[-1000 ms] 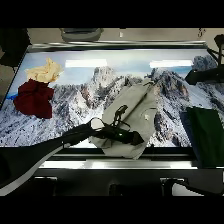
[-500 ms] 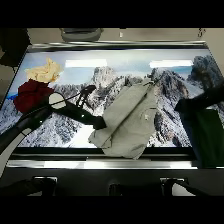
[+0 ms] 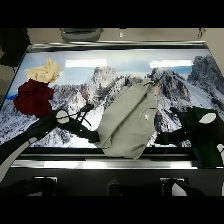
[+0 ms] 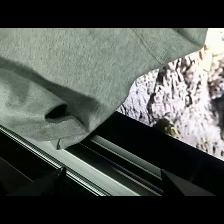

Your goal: Fold the shirts.

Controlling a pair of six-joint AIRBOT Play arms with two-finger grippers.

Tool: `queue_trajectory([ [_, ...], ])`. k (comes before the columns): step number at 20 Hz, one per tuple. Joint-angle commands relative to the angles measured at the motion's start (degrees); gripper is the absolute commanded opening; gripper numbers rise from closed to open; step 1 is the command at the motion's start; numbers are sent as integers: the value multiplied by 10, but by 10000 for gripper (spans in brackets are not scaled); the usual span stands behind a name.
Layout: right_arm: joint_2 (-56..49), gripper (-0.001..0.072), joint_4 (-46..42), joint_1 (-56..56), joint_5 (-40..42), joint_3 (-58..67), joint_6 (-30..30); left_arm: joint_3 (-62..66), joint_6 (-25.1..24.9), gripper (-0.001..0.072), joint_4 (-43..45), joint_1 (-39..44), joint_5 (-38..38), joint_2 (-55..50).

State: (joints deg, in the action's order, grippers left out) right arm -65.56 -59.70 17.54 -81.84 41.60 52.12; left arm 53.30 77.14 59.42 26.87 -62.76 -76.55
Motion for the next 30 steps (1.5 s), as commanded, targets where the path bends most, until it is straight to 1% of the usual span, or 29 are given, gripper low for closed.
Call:
queue_trajectory([
  [1,5,713,10,0,20,-49,-19,-10,-24,672,-31,15,14,-33],
  [2,5,713,10,0,29,-58,-21,-10,-24,572,-31,21,14,-48],
  [3,5,713,10,0,38,-69,-23,-10,-24,429,-31,25,14,-61],
  [4,5,713,10,0,45,-81,-25,-10,-21,184,-31,27,12,-73],
  [5,5,713,13,0,51,-93,-31,-10,-22,30,-31,27,7,-79],
  [10,4,713,77,0,95,-140,-58,6,-24,26,-31,17,7,-62],
  [15,-34,702,160,-1,166,-164,-61,23,-24,26,-33,18,7,-38],
  [16,-39,696,182,-12,178,-164,-61,23,-24,26,-37,18,8,-33],
  [18,-40,693,207,-79,219,-164,-53,24,-24,25,-40,18,9,-25],
  [19,-40,639,212,-121,255,-164,-42,24,-24,26,-40,18,9,-23],
  [20,-40,414,214,-158,276,-160,-33,24,-24,25,-40,18,7,-21],
  [21,-40,137,213,-175,278,-153,-33,24,-23,25,-40,18,7,-20],
  [22,-39,43,213,-179,268,-144,-34,24,-24,25,-40,18,7,-16],
  [24,-23,42,178,-179,241,-108,-60,29,-24,24,-32,15,11,3],
  [25,-4,42,145,-179,229,-78,-60,38,-24,23,-24,13,12,16],
  [27,47,41,86,-179,223,-4,-55,76,-24,23,5,2,12,54],
  [29,103,41,37,-179,225,96,-37,142,-21,23,28,-16,17,104],
  [30,129,41,19,-179,234,152,-30,181,-9,23,37,-28,29,132],
])
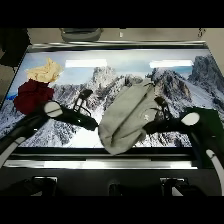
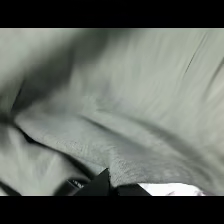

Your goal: Fold the shirts.

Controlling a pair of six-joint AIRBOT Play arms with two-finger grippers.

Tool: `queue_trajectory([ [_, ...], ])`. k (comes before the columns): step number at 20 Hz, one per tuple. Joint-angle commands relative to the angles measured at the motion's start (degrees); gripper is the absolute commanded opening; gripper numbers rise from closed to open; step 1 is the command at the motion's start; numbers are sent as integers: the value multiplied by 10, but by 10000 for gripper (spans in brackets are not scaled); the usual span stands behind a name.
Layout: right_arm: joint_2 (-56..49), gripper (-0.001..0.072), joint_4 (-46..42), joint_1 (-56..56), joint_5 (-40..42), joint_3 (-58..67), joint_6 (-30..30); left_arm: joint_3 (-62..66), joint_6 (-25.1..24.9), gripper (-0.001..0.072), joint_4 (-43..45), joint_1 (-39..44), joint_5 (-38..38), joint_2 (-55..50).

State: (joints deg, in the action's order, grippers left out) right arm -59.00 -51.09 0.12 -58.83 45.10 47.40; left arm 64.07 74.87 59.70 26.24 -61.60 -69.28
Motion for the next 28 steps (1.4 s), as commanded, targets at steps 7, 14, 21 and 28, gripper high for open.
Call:
queue_trajectory([
  [7,171,41,-184,-4,118,512,120,327,98,23,49,-93,206,228],
  [14,171,41,-171,-4,103,658,156,366,92,23,51,-92,269,306],
  [21,63,41,-275,-4,-120,657,169,341,153,23,211,-93,119,221],
  [28,-287,41,-282,-4,-118,640,178,156,152,26,279,-114,169,-14],
])
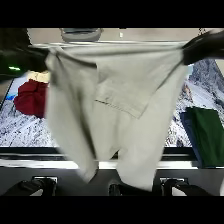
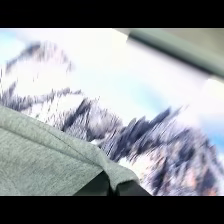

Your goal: Fold the shirts.

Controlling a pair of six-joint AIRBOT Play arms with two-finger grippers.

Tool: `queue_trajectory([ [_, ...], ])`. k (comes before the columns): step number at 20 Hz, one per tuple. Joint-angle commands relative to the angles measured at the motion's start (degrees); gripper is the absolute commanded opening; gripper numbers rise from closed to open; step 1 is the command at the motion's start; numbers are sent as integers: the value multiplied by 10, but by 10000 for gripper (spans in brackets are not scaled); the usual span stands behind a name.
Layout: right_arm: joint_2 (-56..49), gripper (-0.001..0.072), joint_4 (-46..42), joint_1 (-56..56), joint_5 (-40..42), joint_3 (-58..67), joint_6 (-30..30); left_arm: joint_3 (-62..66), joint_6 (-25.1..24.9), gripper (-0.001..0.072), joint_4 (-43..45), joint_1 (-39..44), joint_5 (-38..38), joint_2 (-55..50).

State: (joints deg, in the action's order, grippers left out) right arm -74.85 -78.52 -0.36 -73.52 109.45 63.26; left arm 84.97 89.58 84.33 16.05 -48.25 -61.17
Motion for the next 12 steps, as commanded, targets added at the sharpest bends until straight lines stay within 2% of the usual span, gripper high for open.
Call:
queue_trajectory([
  [1,-167,41,-2,0,45,-3,45,-51,6,26,28,-19,43,-139],
  [4,-240,43,26,0,54,-3,100,-46,11,27,-15,-29,37,-220],
  [10,-313,43,76,-9,17,-3,101,-46,12,29,-123,-16,12,-280],
  [11,-314,53,76,-9,25,-3,101,-44,12,52,-147,-16,3,-280],
  [12,-310,195,80,-6,15,1,102,-32,11,241,-159,-21,-20,-280],
])
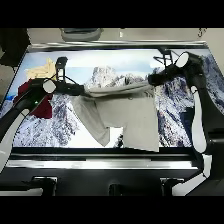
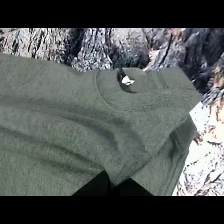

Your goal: Fold the shirts.

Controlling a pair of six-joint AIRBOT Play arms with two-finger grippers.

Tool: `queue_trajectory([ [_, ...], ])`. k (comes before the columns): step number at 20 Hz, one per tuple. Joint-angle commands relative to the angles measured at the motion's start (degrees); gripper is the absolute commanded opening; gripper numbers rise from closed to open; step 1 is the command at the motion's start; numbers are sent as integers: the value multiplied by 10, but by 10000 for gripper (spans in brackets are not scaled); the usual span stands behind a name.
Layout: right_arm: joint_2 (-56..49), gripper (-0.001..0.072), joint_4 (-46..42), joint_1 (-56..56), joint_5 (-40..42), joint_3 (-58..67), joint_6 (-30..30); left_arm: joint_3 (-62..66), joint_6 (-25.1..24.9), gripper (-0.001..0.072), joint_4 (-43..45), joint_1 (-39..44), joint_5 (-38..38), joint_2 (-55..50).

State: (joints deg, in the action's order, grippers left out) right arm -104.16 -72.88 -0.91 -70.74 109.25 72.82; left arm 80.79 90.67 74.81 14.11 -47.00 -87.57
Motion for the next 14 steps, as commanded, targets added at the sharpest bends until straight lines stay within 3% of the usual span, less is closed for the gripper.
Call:
queue_trajectory([
  [1,-7,467,34,10,-30,9,-1,32,0,500,-63,-11,-76,-16],
  [2,5,587,37,27,-51,17,-24,65,-7,670,-63,-28,-146,-16],
  [4,31,592,37,89,-131,35,-64,121,-70,680,-62,-74,-314,-14],
  [5,41,591,37,122,-175,36,-76,124,-64,679,-63,-102,-377,-8],
  [7,46,588,33,181,-280,34,-87,68,-54,676,-87,-137,-415,21],
  [9,46,596,31,214,-338,15,-116,-69,-54,676,-132,-139,-364,78],
  [14,46,629,22,219,-323,-41,-117,-410,-82,680,-346,-50,-134,171],
])
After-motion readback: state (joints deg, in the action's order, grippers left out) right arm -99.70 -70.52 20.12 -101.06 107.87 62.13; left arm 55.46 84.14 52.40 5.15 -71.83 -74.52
